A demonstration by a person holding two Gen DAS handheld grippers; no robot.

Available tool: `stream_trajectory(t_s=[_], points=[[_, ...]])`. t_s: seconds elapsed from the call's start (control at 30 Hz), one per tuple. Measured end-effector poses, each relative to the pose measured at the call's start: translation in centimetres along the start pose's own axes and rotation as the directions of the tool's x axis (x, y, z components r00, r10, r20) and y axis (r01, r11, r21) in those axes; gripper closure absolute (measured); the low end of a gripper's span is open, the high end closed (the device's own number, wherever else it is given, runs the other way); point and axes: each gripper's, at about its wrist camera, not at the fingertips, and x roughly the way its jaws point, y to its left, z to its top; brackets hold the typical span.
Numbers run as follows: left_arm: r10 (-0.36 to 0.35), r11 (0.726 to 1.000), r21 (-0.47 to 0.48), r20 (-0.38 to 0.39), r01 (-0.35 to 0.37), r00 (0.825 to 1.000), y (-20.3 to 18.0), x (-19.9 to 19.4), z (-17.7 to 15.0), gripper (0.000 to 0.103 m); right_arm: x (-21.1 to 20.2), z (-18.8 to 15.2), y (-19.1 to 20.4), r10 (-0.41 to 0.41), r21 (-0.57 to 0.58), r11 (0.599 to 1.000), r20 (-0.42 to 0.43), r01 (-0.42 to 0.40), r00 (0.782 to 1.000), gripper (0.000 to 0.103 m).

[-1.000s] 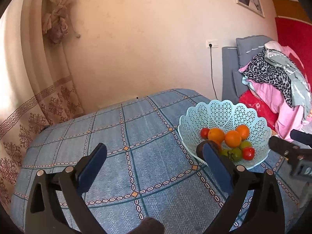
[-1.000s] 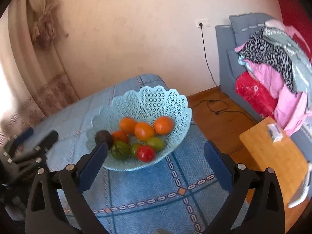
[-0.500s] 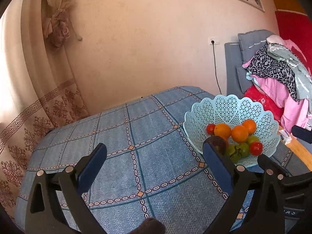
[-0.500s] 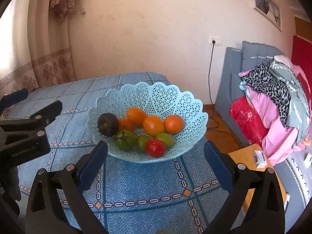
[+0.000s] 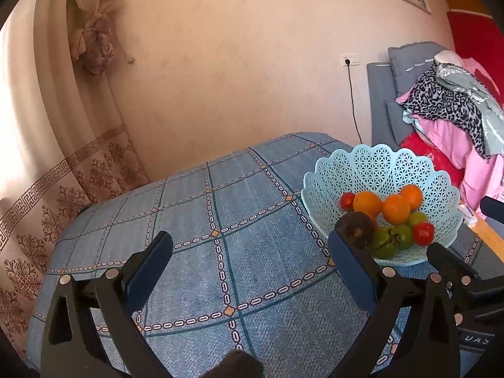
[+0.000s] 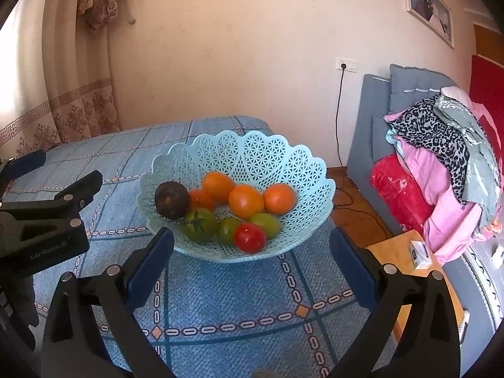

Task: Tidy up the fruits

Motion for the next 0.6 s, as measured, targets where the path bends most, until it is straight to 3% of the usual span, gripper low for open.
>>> stream_trajectory(t_s=[0.6], points=[[0.002, 1.000, 0.013, -0.012, -0.002, 1.000, -0.38, 0.54, -0.23, 0.005, 0.30, -0.02, 0.11, 0.007, -0.002, 1.000, -0.010, -0.007, 1.000, 0.003]])
